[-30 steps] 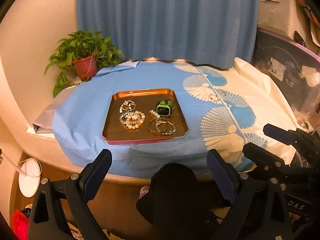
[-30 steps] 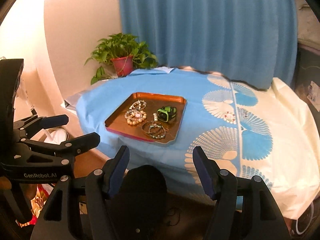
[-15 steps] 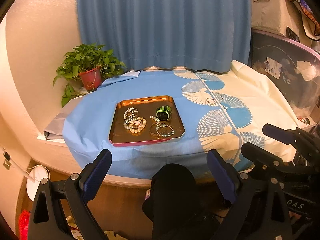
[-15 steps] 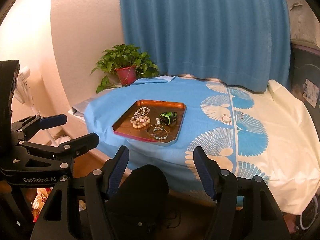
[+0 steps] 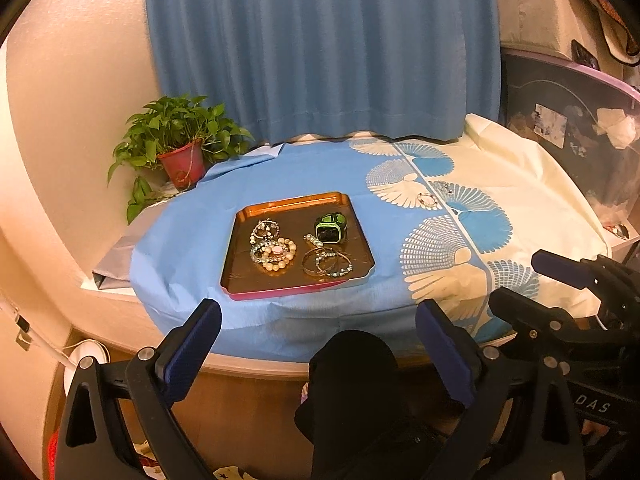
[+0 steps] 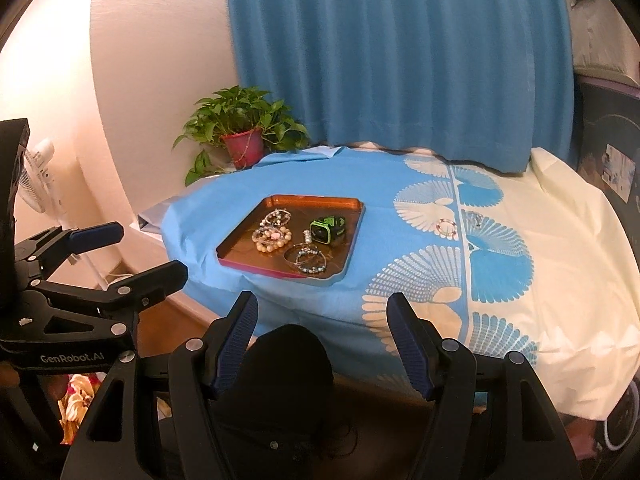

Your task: Organize jewelry

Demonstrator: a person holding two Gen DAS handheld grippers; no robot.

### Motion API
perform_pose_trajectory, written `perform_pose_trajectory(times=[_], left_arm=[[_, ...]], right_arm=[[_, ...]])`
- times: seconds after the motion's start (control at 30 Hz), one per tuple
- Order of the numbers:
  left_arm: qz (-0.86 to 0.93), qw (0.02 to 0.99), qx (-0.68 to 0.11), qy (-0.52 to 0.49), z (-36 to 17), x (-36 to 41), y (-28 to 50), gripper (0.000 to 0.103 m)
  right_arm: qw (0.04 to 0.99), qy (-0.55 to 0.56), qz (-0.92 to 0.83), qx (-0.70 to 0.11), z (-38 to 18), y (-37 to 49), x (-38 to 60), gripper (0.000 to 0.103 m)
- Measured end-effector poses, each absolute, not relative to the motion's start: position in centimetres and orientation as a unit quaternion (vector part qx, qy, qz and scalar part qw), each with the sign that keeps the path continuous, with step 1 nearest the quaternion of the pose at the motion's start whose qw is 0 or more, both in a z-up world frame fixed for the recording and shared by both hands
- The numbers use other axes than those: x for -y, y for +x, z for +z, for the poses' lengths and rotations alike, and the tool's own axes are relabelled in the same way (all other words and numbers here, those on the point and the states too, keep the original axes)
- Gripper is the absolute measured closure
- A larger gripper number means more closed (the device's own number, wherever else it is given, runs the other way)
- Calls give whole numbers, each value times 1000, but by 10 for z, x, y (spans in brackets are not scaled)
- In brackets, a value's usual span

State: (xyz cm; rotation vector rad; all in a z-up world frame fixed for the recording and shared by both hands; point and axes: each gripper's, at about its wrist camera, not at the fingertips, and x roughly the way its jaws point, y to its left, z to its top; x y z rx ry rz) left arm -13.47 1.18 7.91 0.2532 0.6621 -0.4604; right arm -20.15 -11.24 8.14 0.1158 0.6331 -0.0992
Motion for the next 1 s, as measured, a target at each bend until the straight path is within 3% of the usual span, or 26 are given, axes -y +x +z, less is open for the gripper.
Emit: perform_pose_trajectory(times=[1.0], left_arm=[[-264, 859, -401, 178, 15, 125, -34, 6]], right_arm=[[899, 134, -147, -390, 3, -148, 261, 35]])
